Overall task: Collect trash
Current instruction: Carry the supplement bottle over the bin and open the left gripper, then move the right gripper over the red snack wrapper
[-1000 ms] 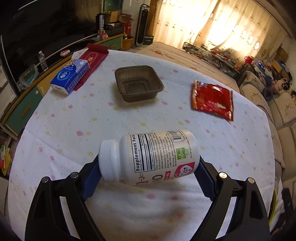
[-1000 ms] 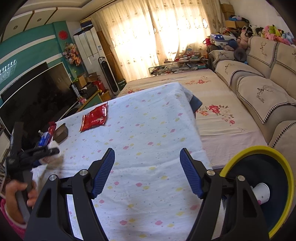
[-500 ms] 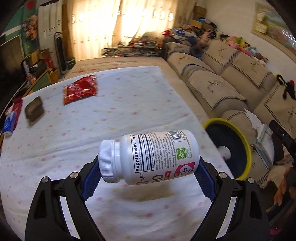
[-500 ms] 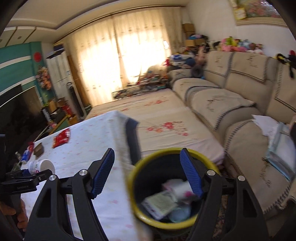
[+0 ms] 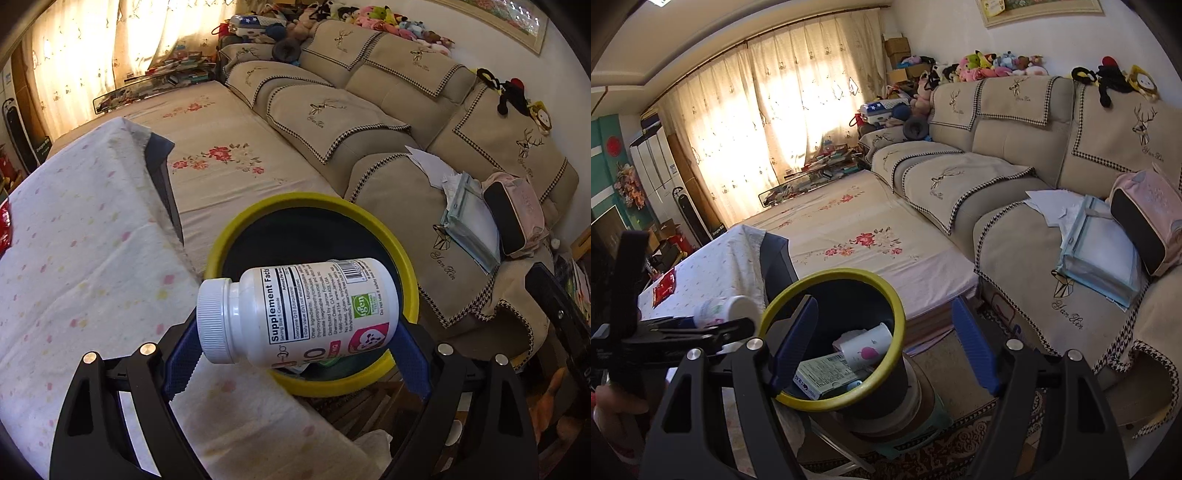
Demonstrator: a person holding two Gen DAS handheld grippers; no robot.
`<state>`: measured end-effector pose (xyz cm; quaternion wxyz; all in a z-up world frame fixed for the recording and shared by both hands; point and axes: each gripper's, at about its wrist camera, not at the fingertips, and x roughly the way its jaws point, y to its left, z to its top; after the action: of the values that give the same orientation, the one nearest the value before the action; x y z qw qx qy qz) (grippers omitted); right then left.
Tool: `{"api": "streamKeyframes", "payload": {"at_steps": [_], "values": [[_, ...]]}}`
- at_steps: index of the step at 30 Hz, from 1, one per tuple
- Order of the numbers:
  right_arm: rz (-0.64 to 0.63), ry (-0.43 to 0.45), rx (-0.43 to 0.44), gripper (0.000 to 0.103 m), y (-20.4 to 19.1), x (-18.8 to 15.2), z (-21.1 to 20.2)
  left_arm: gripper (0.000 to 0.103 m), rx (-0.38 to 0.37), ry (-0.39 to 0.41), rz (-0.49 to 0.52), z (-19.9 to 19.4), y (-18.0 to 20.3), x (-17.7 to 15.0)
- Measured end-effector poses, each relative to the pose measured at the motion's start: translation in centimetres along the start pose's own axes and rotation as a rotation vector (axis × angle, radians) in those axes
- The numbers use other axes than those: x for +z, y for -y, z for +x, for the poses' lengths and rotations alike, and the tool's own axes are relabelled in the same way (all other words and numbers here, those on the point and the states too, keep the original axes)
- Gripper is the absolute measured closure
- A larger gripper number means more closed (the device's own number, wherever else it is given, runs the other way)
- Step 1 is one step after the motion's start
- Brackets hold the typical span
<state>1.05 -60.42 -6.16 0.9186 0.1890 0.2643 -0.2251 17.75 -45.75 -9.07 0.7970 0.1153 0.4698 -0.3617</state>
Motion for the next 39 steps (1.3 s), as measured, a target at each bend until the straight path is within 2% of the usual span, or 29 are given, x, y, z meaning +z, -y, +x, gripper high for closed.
{"api": "streamKeyframes", "payload": {"at_steps": [3, 5, 8, 16, 23, 28, 36, 39], "values": [[0.007, -0.005, 0.003, 0.032, 0.2, -0.2, 0.3, 0.015, -0.005, -0.019, 0.012, 2.1, 0.4, 1.2], [0.014, -0.007, 0.005, 0.032, 0.3, -0.3, 0.5, 0.014, 0.026, -0.031, 0.025, 3.3, 0.5, 1.9], [0.015, -0.010, 0.005, 0.032, 0.3, -0.2, 0.7, 0.010, 0.023, -0.029, 0.014, 3.8, -0.1, 2.1], [0.001, -0.029, 0.009, 0.032, -0.7, -0.4, 1.4, 0.009, 0.016, 0.046, -0.032, -0.3, -4.7, 0.4], [-0.047, -0.062, 0.052, 0.031, -3.4, -0.6, 2.3, 0.006, 0.051, 0.170, -0.141, -6.6, -12.2, -3.4], [-0.105, -0.082, 0.101, 0.031, -7.2, -0.4, 2.9, 0.005, 0.142, 0.251, -0.231, -10.7, -19.0, -6.9], [-0.217, -0.110, 0.221, 0.031, -15.5, 0.6, 4.2, 0.005, 0.324, 0.295, -0.354, -15.0, -29.8, -11.7], [-0.261, -0.128, 0.293, 0.031, -19.7, 0.8, 5.1, 0.005, 0.372, 0.301, -0.380, -16.0, -33.0, -13.4]]}}
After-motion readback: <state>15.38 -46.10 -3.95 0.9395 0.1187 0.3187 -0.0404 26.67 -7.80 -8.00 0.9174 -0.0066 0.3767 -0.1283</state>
